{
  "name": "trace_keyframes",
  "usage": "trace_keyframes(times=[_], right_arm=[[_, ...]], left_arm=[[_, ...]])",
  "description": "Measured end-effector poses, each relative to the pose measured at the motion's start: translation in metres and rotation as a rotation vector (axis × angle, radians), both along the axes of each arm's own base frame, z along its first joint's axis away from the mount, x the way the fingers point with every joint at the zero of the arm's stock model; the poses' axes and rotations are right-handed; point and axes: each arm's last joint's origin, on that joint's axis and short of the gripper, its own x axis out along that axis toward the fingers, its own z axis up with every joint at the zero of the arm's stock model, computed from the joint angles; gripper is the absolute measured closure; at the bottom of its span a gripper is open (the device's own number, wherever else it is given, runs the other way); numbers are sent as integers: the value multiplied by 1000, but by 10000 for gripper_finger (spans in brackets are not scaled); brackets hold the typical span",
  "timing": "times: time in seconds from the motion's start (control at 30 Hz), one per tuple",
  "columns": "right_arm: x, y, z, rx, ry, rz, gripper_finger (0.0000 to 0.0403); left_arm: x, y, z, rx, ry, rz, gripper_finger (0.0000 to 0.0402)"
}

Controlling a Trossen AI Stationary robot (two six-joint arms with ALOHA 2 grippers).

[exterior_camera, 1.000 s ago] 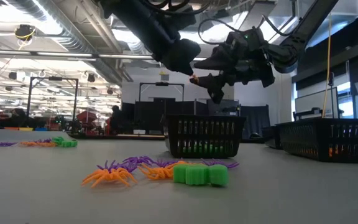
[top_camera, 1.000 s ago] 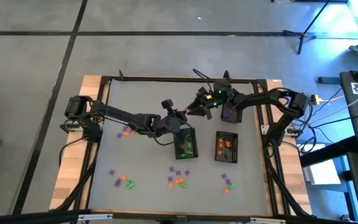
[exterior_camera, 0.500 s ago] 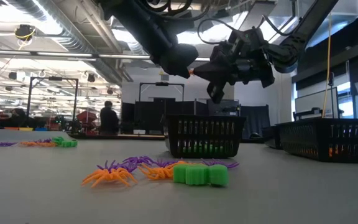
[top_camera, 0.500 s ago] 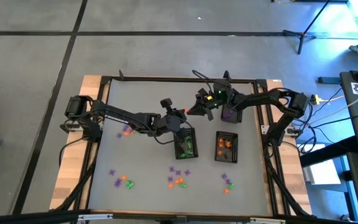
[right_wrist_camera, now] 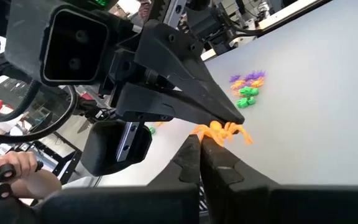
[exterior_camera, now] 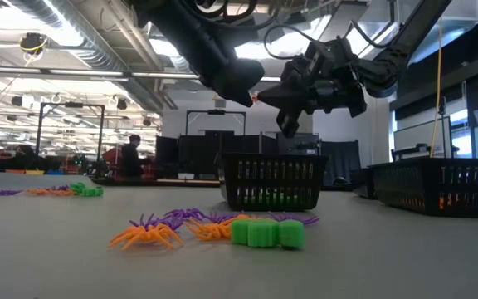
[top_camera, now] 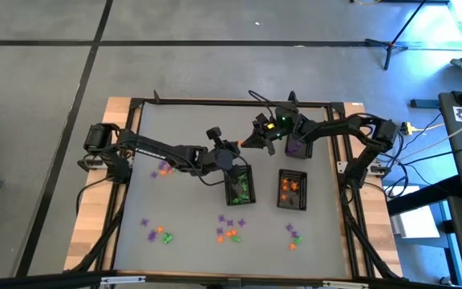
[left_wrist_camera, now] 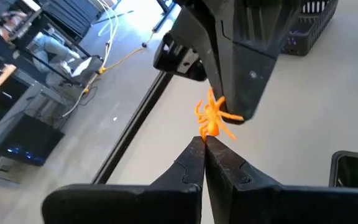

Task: Sort Halloween decoration
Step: Put the orange spider toy into the bottom right bin

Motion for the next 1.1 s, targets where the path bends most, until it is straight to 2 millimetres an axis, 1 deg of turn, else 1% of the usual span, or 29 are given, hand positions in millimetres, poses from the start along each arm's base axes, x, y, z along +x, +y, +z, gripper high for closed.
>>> trace_keyframes(times=[0.23, 0.3, 0.4, 0.57, 0.63, 0.67, 0.8, 0.93, 1.0, 1.1], right_arm=[[-4, -8, -2, 7, 20, -30, 402], [-5, -10, -2, 8, 21, -35, 402], [-5, -10, -3, 12, 27, -29, 402], [-7, -9, 0, 21, 38, -22, 402], [-8, -8, 2, 22, 44, -26, 402], [-9, -7, 3, 22, 48, -27, 402], [-15, -4, 14, -12, 48, -22, 403], [-26, 1, 24, -75, 90, -41, 403], [-33, 5, 30, -141, 120, -83, 403], [-47, 9, 36, -233, 216, -173, 403]], left_arm=[[-2, 2, -1, -8, 25, 1, 401], [-2, 2, 0, -7, 22, 2, 396], [-2, 2, 0, -8, 23, 2, 369], [-5, 2, -1, 14, 57, 14, 306], [-8, 1, 3, 38, 61, 39, 286], [-10, 0, 8, 49, 44, 52, 279], [-21, -5, 28, 45, -4, 55, 268], [-37, -8, 38, -7, -51, 2, 267], [-48, -6, 34, -37, -68, -12, 267], [-65, 0, 22, -97, -154, -48, 266]])
